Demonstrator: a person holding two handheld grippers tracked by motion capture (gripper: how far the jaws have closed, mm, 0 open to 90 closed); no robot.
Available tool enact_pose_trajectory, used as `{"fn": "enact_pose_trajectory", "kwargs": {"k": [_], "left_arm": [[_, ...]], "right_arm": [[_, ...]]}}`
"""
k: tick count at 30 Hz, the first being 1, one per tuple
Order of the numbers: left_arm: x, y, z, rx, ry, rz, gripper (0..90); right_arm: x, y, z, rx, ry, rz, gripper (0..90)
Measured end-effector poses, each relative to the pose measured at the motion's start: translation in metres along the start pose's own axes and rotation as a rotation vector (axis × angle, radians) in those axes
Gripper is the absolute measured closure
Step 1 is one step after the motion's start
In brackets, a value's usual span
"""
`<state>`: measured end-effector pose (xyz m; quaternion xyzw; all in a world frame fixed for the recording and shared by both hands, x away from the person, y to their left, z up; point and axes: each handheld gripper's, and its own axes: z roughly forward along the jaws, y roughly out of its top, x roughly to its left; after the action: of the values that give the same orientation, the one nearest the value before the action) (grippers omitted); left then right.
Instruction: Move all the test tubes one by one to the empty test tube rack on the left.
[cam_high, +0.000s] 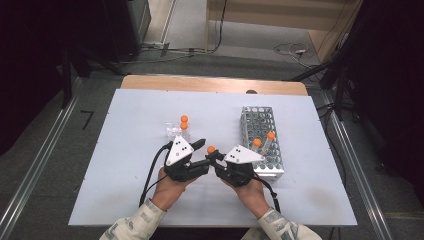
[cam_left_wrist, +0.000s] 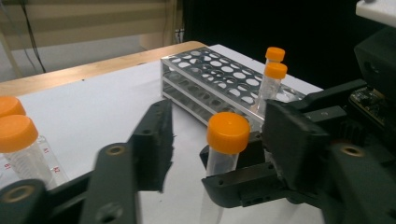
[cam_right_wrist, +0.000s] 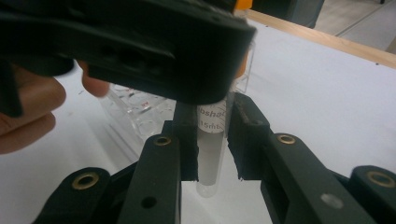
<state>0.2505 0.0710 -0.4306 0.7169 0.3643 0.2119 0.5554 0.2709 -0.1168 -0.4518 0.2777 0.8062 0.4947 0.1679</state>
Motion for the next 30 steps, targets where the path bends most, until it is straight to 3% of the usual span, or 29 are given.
{"fn": "enact_pose_trajectory", "kwargs": {"k": [8, 15, 20, 30], "left_arm": [[-0.001, -0.002, 0.002, 0.013, -0.009, 0.026, 69.6], [-0.001, -0.002, 0.002, 0.014, -0.013, 0.028, 70.8], [0.003, 0.003, -0.002, -0.004, 0.001, 0.021, 70.9], [0.025, 0.018, -0.017, -0.056, 0.074, -0.031, 70.9]], "right_arm": [[0.002, 0.001, 0.001, -0.003, 0.006, -0.001, 71.0], [0.001, 0.001, 0.001, -0.003, 0.005, 0.000, 70.3], [0.000, 0.001, 0.001, 0.006, 0.031, -0.008, 48.1], [-0.004, 0.000, -0.006, -0.002, 0.025, -0.003, 33.2]]}}
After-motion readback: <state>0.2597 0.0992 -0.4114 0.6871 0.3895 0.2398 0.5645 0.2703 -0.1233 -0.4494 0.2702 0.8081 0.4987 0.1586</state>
